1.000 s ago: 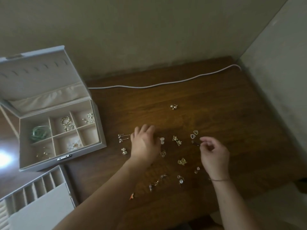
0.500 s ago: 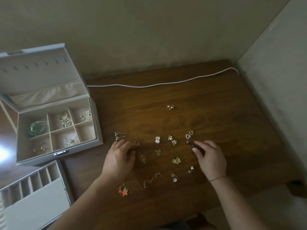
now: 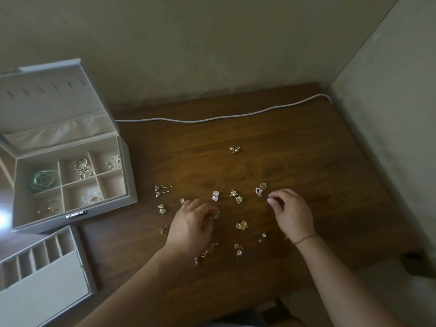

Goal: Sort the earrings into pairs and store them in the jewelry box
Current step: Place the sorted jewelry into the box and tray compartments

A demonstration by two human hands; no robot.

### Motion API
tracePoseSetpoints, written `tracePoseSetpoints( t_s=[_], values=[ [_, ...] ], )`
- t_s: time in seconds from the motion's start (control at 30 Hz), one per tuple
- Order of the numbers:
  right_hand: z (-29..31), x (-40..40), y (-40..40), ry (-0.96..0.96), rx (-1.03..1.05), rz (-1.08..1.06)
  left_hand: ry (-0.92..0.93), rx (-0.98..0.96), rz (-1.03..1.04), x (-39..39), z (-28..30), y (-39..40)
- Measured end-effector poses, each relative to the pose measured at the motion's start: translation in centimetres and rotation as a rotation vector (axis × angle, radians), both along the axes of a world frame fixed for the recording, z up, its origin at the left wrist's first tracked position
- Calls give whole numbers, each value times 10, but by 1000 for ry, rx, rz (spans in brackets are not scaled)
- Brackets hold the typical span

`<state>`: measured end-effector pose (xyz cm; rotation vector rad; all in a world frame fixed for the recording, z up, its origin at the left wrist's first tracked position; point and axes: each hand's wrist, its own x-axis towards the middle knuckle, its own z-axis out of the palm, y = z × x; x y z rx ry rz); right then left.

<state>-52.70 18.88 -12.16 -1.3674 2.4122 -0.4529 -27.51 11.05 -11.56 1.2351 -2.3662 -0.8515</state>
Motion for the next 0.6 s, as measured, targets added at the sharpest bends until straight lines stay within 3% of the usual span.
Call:
tracePoseSetpoints(
  t_s=[0.2,0.3,0.6],
  values=[
    [4,-23,28,-54,9,-86,-167,61,-222,-76,8,14],
    [2,-30,33,-80,48,-94,-278,-1,-311,-118,10,16],
    [-8,-32,32,-93,-20,30,-409,-108,-403,-157,-1,-2]
  ],
)
